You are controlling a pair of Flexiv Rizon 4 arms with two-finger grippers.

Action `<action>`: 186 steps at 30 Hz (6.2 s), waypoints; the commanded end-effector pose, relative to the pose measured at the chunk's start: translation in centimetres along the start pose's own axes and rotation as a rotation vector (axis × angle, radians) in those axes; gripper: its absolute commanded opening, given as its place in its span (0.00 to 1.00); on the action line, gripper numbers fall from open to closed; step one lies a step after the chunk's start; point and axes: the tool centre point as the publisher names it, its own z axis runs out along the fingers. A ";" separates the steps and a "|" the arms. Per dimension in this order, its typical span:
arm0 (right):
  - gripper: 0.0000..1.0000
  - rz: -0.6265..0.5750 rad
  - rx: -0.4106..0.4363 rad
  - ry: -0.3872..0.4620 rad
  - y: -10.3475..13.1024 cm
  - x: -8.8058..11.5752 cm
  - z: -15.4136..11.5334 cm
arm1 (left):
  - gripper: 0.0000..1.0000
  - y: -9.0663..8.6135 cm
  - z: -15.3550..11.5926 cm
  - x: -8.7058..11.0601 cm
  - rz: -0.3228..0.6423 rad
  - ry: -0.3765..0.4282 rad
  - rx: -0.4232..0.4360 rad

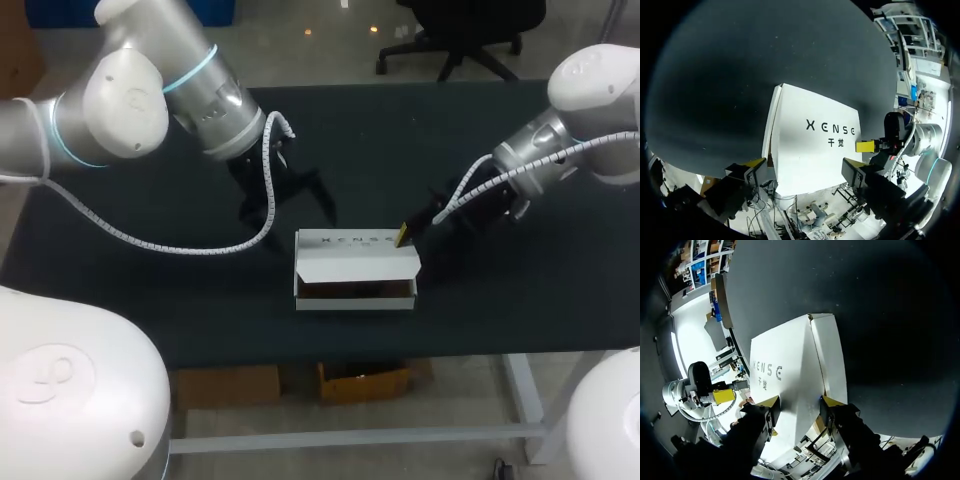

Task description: Assemble the packaging by folding the flat box into shape, placing the metal phone stand inside, and closing the box properly

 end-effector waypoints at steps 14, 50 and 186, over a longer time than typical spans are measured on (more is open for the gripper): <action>0.47 0.000 0.006 0.005 0.1 -0.1 0.0 | 1.00 1.7 -1.0 0.6 0.108 -0.021 0.079; 0.47 0.000 0.006 0.005 0.1 -0.1 0.0 | 1.00 6.7 -1.1 2.3 0.730 -0.176 0.158; 0.40 0.001 0.005 0.006 0.2 -0.1 -0.1 | 0.65 2.0 3.5 -0.1 1.651 -0.561 -0.035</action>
